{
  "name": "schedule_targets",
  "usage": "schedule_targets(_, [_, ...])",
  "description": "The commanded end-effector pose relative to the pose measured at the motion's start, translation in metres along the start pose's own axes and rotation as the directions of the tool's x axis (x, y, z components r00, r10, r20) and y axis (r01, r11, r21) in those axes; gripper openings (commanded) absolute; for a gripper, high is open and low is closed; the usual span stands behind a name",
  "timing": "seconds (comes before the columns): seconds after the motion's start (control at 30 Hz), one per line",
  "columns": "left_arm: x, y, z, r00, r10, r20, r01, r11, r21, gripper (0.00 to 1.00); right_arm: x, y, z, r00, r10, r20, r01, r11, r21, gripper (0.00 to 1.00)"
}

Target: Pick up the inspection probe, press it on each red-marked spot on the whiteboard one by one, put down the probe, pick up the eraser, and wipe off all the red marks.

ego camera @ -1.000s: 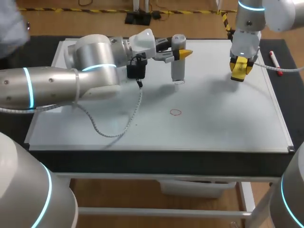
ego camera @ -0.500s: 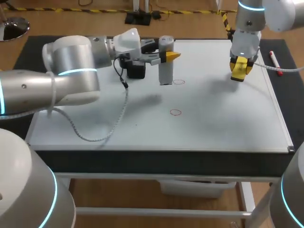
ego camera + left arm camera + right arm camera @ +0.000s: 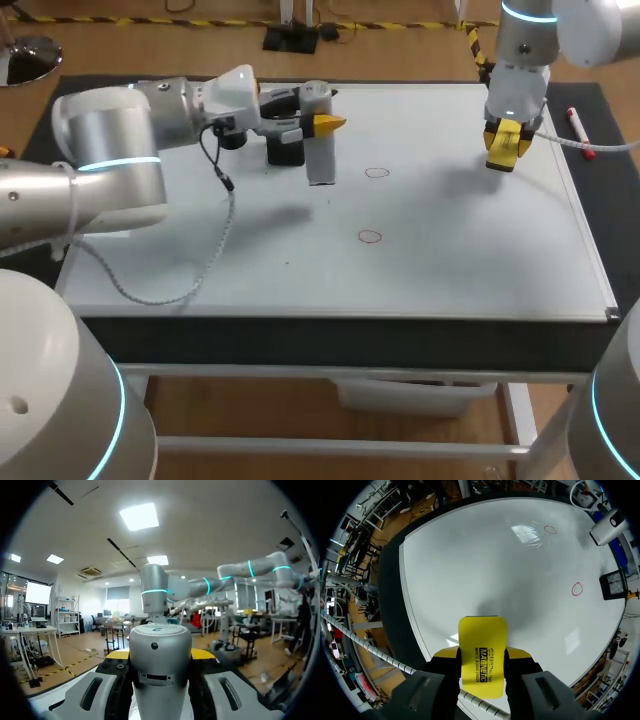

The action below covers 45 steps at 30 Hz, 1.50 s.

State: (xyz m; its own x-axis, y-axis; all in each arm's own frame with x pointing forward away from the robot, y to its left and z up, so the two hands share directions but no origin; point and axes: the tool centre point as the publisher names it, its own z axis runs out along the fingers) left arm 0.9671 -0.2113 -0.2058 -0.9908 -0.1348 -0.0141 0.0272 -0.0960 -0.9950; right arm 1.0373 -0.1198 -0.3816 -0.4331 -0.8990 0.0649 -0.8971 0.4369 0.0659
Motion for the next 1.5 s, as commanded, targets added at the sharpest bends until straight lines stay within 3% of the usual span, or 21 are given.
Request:
schedule_targets(0.03, [0.0, 0.001, -0.024, 1.0, 0.003, -0.019, -0.003, 1.0, -0.004, 0.0, 0.0, -0.001, 0.0, 1.0, -0.002, -0.002, 0.002, 1.0, 0.001, 0.0])
schedule_targets(0.5, [0.002, 0.001, -0.087, 0.999, -0.007, 0.038, 0.008, 0.999, -0.036, 0.0, 0.0, -0.001, 0.0, 1.0, -0.002, -0.002, 0.002, 1.0, 0.001, 0.0])
schedule_targets(0.83, [0.004, -0.001, -0.117, 0.998, 0.005, 0.061, -0.003, 0.999, -0.04, 0.0, 0.0, -0.001, 0.0, 1.0, -0.002, -0.002, 0.002, 1.0, 0.001, 0.0])
schedule_targets(0.97, [0.004, -0.001, -0.117, 0.998, 0.005, 0.061, -0.003, 0.999, -0.04, 0.0, 0.0, -0.001, 0.0, 1.0, -0.002, -0.002, 0.002, 1.0, 0.001, 0.0])
schedule_targets(1.1, [0.004, -0.001, -0.117, 0.998, 0.005, 0.061, -0.003, 0.999, -0.04, 0.0, -0.028, 0.004, -0.006, 0.996, -0.084, -0.023, 0.084, 0.996, 0.023, 0.0])
schedule_targets(1.5, [0.004, -0.001, -0.117, 0.998, 0.005, 0.061, -0.003, 0.999, -0.04, 0.0, -0.141, 0.039, -0.021, 0.949, -0.316, -0.014, 0.317, 0.946, 0.063, 0.0])
